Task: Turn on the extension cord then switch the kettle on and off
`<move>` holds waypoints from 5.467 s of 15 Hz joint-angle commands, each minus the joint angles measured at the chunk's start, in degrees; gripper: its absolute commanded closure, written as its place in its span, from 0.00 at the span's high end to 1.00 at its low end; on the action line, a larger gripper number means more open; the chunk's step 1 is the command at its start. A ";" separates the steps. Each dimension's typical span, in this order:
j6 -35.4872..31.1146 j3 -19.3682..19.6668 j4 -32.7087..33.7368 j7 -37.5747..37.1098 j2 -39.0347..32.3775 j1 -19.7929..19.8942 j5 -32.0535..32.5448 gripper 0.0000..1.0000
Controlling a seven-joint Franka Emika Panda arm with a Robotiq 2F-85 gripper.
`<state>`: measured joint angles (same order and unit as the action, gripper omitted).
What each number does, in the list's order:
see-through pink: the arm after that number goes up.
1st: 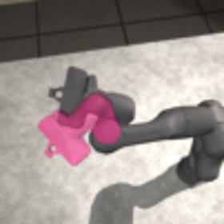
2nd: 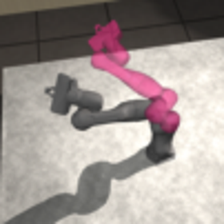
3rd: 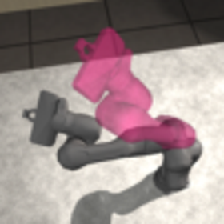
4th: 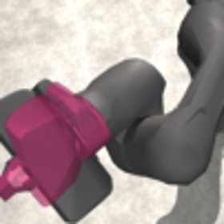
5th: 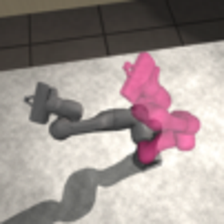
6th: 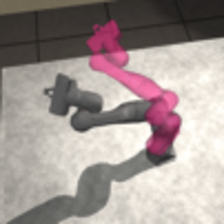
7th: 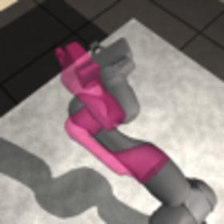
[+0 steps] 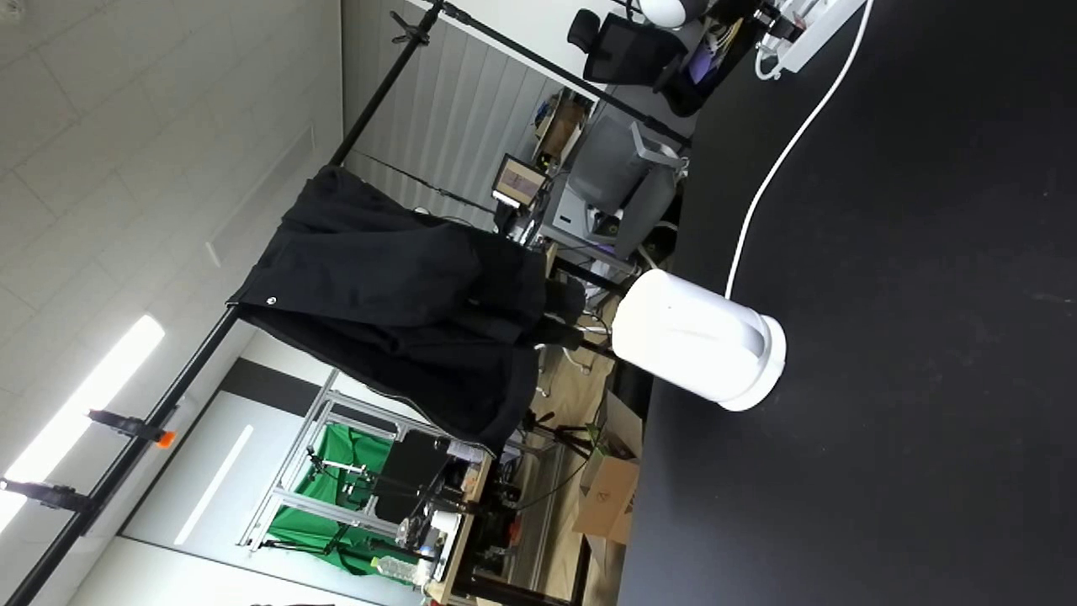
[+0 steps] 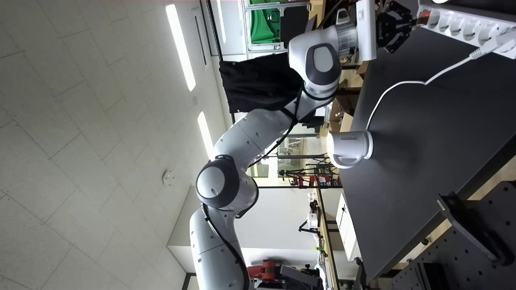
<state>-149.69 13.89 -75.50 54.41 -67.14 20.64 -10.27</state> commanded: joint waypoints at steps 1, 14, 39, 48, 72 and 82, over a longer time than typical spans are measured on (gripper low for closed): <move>-0.44 -2.97 -7.76 1.38 5.70 -0.13 -1.82 0.00; 1.40 -23.62 -21.52 9.39 22.67 9.03 -2.06 0.00; 1.09 -29.32 -36.43 20.45 34.74 4.06 -12.73 0.01; -6.68 -32.74 -38.14 25.47 37.44 1.42 -13.76 0.00; -9.83 -42.78 -39.52 35.41 36.27 -2.29 -18.50 0.00; -21.42 -37.36 -43.73 28.57 36.28 -12.10 -7.95 0.00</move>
<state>-168.44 -26.29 -117.45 87.62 -31.87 11.50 -22.84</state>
